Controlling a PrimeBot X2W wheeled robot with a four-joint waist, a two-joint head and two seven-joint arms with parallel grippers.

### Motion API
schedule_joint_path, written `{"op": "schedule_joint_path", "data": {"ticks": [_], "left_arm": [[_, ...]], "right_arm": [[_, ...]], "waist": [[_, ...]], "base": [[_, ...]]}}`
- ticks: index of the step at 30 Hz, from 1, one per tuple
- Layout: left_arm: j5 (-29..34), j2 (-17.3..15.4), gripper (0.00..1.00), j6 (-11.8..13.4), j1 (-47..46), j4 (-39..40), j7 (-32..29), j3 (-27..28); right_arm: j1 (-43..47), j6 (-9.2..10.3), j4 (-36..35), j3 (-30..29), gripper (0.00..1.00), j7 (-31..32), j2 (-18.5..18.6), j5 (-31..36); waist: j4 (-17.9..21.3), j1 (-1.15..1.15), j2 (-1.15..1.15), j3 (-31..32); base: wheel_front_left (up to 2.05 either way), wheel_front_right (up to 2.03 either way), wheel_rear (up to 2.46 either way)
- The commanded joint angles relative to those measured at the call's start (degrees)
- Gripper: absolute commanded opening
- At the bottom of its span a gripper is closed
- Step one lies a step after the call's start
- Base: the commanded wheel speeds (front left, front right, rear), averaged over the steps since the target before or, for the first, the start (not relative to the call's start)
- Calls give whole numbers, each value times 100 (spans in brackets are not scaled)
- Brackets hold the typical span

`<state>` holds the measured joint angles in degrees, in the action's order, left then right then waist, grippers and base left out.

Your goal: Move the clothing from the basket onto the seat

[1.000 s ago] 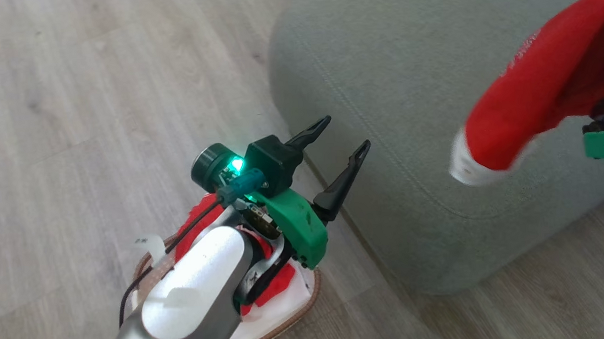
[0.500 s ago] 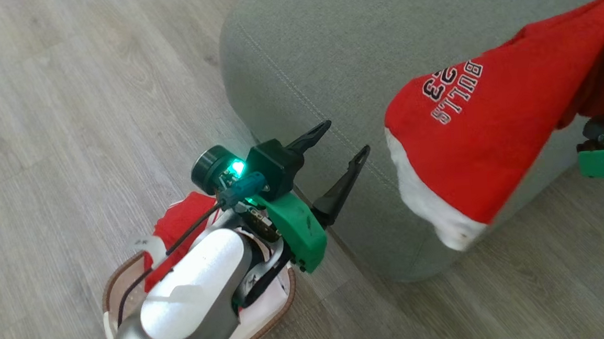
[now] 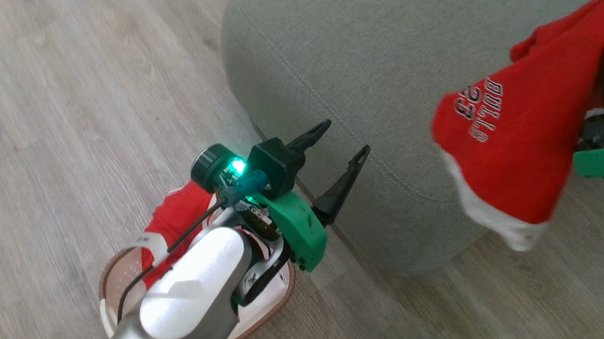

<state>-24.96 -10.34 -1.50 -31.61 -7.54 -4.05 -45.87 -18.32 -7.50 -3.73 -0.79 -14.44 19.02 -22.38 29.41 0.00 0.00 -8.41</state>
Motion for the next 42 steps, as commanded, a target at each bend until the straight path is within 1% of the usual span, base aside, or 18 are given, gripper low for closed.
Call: {"op": "schedule_joint_path", "data": {"ticks": [1, 7, 15, 18, 19, 21, 22, 23, 25, 29, 32, 33, 37, 42], "left_arm": [[44, -88, 100, -8, -404, 220, -17, 161], [104, -120, 100, -36, -643, 285, -165, 129], [221, -151, 100, -97, -1146, 405, -405, 120], [278, -111, 100, -136, -1361, 458, -489, 75], [329, -74, 100, -172, -1521, 486, -520, 36], [373, -27, 100, -202, -1672, 504, -525, 3], [373, -27, 100, -202, -1672, 504, -525, 3], [405, 22, 100, -223, -1800, 510, -530, -25], [442, 62, 100, -245, -1919, 501, -538, -60], [489, 115, 100, -281, -2097, 447, -540, -120], [509, 138, 100, -297, -2191, 401, -543, -152], [509, 138, 100, -297, -2191, 401, -543, -152], [512, 153, 100, -299, -2252, 332, -512, -166], [492, 161, 100, -300, -2265, 253, -458, -187]], "right_arm": [[-279, 1, -97, 80, 0, 3, 189, -60], [-971, 1, 397, 161, 0, -14, 395, -305], [-2174, 1, 1432, 169, 0, -43, 802, -666], [-2599, 1, 1797, 76, 0, -49, 989, -778], [-2865, 1, 2048, 47, 0, -50, 1132, -845], [-3118, 1, 2294, 23, 0, -52, 1285, -921], [-3118, 1, 2294, 23, 0, -52, 1285, -921], [-3336, 1, 2510, -9, 0, -53, 1424, -996], [-3532, 1, 2722, -6, 0, -53, 1573, -1055], [-3855, 1, 3109, 51, 0, -54, 1759, -1123], [-4021, 1, 3453, 202, 0, -55, 1844, -1006], [-4021, 1, 3453, 202, 0, -55, 1844, -1006], [-4166, 1, 4013, 494, 0, -55, 1872, -934], [-4197, 1, 4650, 1200, 0, 8, 1971, -851]], "waist": [[-52, 0, 0, -89], [-208, 0, 0, -484], [-509, 0, 0, -1234], [-665, 0, 0, -1567], [-777, 0, 0, -1795], [-889, 0, 0, -2008], [-889, 0, 0, -2008], [-988, 0, 0, -2199], [-1078, 0, 0, -2374], [-1203, 0, 0, -2644], [-1255, 0, 0, -2799], [-1255, 0, 0, -2799], [-1290, 0, 0, -2907], [-1322, 0, 0, -2932]], "base": [[0, 0, 0], [0, 0, 0], [0, 0, 0], [0, 0, 0], [0, 0, 0], [0, 0, 0], [0, 0, 0], [0, 0, 0], [0, 0, 0], [0, 0, 0], [0, 0, 0], [0, 0, 0], [0, 0, 0], [0, 0, 0]]}}
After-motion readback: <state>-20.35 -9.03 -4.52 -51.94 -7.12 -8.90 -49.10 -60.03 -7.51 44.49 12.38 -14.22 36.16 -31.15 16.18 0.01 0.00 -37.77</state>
